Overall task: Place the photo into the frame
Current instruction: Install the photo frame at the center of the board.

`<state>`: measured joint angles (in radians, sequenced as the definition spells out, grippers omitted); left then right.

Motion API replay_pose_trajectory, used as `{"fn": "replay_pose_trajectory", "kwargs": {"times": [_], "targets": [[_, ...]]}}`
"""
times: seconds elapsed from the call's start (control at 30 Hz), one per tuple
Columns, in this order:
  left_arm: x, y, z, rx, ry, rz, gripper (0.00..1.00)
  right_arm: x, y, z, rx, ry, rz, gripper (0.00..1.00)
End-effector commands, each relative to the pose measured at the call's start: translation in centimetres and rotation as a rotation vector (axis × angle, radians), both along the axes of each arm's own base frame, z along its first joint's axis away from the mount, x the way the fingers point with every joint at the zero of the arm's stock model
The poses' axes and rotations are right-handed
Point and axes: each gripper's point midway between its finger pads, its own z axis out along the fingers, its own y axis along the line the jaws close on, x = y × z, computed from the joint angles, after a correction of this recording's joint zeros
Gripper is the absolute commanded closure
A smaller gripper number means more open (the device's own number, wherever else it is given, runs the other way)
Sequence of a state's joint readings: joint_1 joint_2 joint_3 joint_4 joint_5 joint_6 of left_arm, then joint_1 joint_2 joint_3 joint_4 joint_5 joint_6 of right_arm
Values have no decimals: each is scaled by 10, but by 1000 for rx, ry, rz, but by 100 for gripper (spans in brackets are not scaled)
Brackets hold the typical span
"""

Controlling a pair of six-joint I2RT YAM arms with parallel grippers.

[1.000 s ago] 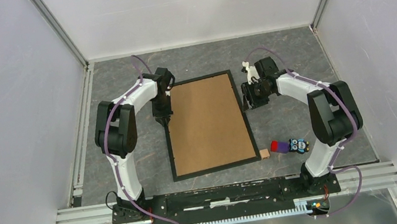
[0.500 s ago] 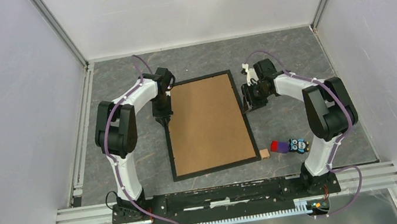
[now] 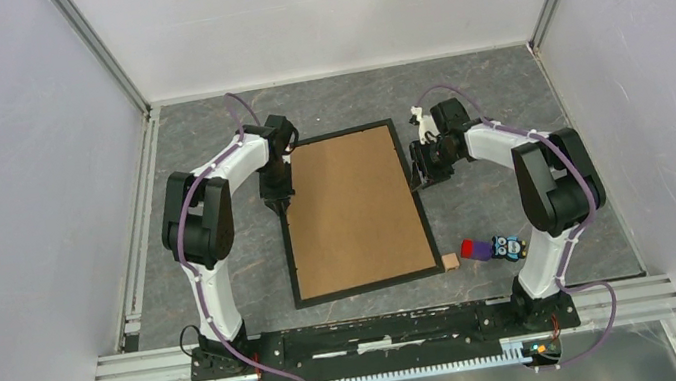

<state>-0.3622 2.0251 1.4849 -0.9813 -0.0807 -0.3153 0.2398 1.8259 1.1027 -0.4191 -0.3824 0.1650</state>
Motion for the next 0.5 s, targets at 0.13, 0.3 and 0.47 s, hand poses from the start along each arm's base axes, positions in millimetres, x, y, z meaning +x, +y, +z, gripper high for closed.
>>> {"fn": "replay_pose_trajectory", "kwargs": {"times": [0.13,0.3,0.47], "targets": [[-7,-12,-6,-30,19,-57,78,-1,-1,-14,-45,21,4,60],[-8,-13,-7,-30,20,-60,78,-8,2,-25,-79,44,11,60],[-8,-14,-7,-32,20,-64,78,-16,3,-38,-146,62,13,61]]}}
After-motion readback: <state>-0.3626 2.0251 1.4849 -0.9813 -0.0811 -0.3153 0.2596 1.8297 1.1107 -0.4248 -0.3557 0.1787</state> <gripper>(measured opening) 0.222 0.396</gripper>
